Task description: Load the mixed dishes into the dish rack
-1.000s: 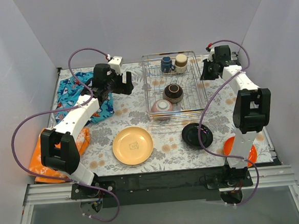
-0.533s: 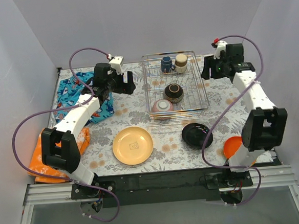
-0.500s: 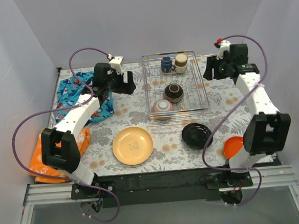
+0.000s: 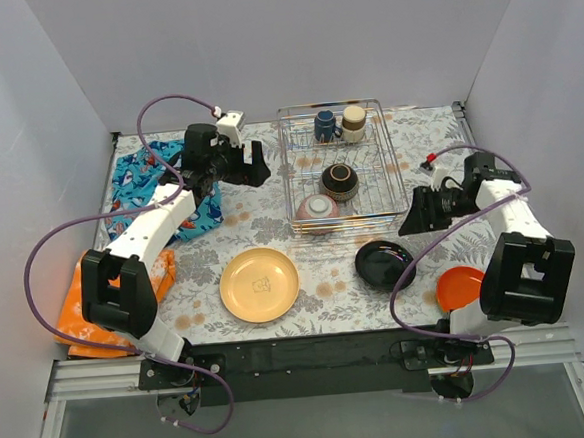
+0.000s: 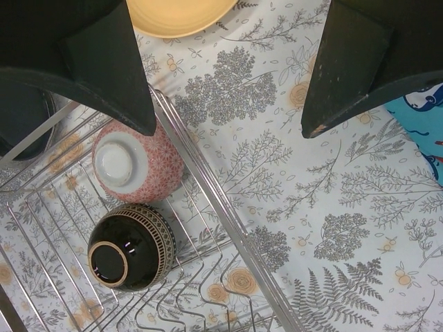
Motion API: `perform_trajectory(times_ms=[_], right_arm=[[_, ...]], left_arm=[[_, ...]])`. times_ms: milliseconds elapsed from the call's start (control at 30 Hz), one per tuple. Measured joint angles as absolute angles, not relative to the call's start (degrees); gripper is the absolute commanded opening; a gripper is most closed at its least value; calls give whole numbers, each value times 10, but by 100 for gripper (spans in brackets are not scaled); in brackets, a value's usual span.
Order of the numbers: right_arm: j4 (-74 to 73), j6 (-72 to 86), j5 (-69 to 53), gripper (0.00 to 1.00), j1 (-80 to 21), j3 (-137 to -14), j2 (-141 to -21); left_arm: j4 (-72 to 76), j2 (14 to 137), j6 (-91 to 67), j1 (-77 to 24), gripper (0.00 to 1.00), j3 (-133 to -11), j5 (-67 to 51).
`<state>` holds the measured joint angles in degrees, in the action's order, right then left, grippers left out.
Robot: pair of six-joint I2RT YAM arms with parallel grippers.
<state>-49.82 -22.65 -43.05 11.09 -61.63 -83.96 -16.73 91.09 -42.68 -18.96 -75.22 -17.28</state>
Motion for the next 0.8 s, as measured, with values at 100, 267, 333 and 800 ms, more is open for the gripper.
perform_trajectory(times_ms=[100,267,333,800], right_arm=[[-512,-218,-438,58,112,-577,-837],[-518,-215,-438,57,112,-575,-836],[-535,-247,-439,59,112,-579,-836],[-643,-641,-406,69,-98,-545,-648]], left_arm=[[-168,911,-426,-190,87,-747,-174],[-179,911,-420,-190,84,-739,-180],[-184,911,-408,-189,82,-739,-203],[-202,950,-372,-215,86,-759,-291]])
